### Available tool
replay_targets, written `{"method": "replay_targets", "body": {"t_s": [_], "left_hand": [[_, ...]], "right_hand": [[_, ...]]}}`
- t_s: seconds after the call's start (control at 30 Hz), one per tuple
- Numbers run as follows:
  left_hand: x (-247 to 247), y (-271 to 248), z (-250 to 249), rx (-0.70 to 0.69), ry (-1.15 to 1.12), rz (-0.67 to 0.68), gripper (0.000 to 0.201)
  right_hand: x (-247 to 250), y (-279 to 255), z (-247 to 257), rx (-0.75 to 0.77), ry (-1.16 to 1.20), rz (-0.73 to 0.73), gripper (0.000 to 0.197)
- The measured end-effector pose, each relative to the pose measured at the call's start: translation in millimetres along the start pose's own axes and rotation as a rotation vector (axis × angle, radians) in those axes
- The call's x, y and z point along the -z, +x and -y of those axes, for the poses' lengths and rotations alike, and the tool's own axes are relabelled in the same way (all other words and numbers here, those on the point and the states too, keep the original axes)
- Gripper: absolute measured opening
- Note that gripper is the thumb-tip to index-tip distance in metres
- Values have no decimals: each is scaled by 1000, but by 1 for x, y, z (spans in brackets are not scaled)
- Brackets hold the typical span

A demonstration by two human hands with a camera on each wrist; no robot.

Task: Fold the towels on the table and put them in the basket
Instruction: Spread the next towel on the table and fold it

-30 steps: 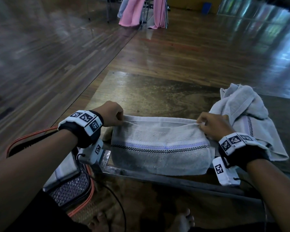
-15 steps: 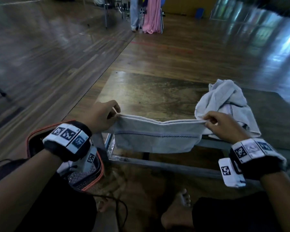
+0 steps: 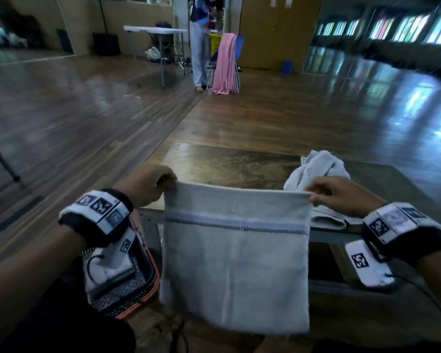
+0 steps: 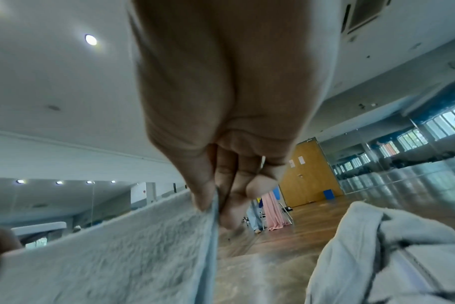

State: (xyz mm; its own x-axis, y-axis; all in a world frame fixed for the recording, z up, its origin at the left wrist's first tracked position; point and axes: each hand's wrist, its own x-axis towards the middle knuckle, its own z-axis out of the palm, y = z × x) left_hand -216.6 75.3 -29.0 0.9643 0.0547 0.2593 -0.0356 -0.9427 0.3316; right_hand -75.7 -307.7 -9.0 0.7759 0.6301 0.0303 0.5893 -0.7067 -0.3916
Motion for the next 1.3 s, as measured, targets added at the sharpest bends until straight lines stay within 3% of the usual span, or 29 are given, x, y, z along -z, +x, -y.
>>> {"method": "replay_targets", "body": {"t_s": [0.1,0.27,0.33,0.4,0.47,0.6,0.67,0.77,0.83,0.97,1.13,1.3], "left_hand": [[29,31,-2,-12,39,-156,16],[66,62,-13,-168,-26,-564,12],[66,66,-14,-213,-114,-630,15],[55,64,-9,-224,-152,-579,19],[34,58,3,-208,-165,-401,16],[-20,38,31,-53,-124,210,5],[-47,29,44,-20,-92,356,10],[-74,26,56,4,-132,507,6],[-82,31,62,26,-109,514,8],[-90,51,72,55,4,378,18],[-93,74,74,118,-2,262,12],[-94,82,78,147,63,303,15]], "right_hand": [[28,24,8,5,-36,-182,14],[72,48,16,38,97,-647,16],[74,49,15,47,140,-693,18],[61,47,10,45,176,-628,21],[38,45,-1,22,159,-496,28],[-17,34,-25,-93,33,-18,14],[-46,29,-36,-128,20,150,13],[-76,30,-42,-151,-73,262,7],[-82,38,-45,-167,-97,244,11],[-81,64,-48,-163,-48,104,17],[-82,95,-50,-168,-27,-6,19],[-87,110,-56,-215,25,11,13]]}}
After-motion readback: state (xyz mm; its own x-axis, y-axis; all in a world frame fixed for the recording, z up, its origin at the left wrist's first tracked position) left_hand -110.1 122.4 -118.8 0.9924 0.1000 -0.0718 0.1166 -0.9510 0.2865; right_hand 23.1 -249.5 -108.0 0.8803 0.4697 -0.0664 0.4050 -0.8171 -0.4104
